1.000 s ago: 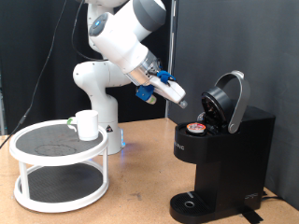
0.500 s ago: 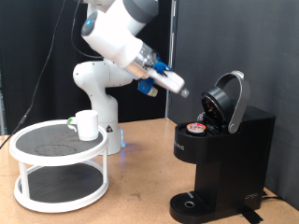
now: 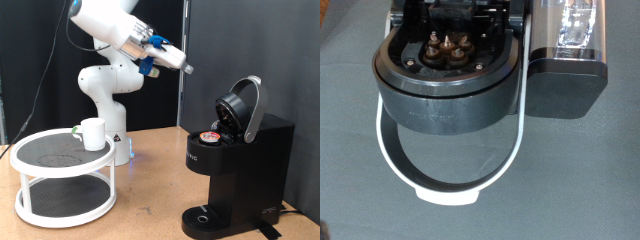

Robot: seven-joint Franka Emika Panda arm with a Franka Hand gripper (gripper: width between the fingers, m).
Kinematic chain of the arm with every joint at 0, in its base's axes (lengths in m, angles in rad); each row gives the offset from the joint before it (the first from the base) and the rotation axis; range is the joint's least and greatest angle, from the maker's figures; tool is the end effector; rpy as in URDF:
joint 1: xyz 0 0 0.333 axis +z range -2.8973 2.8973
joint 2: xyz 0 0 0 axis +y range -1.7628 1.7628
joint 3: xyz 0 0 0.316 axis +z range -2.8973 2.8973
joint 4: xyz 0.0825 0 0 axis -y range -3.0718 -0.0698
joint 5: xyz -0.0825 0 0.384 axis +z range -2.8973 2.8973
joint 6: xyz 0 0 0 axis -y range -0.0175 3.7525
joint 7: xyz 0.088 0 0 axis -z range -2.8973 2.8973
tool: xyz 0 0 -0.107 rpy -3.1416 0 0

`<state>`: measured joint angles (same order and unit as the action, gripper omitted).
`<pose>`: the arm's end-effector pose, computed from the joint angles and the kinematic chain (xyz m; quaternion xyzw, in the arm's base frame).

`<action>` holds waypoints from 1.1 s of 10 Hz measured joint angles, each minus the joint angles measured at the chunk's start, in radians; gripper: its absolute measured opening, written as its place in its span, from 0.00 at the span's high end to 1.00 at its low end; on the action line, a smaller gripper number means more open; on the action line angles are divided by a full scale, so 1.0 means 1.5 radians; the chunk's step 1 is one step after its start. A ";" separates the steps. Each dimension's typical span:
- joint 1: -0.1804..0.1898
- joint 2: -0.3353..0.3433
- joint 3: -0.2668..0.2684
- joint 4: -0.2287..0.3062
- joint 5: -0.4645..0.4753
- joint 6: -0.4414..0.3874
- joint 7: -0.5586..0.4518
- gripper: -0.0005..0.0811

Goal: Make a cup of coffee with the keurig machine

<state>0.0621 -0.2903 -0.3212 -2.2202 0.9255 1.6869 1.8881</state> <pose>0.4539 -0.0515 0.5124 -0.3282 0.8090 0.4274 0.2349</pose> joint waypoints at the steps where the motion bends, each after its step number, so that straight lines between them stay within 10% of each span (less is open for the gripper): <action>1: 0.000 0.000 0.000 -0.001 0.003 0.003 -0.001 0.09; 11: 0.036 0.028 0.023 0.043 0.116 0.001 -0.030 0.09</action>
<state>0.1168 -0.2478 -0.2871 -2.1559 1.0988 1.6878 1.8427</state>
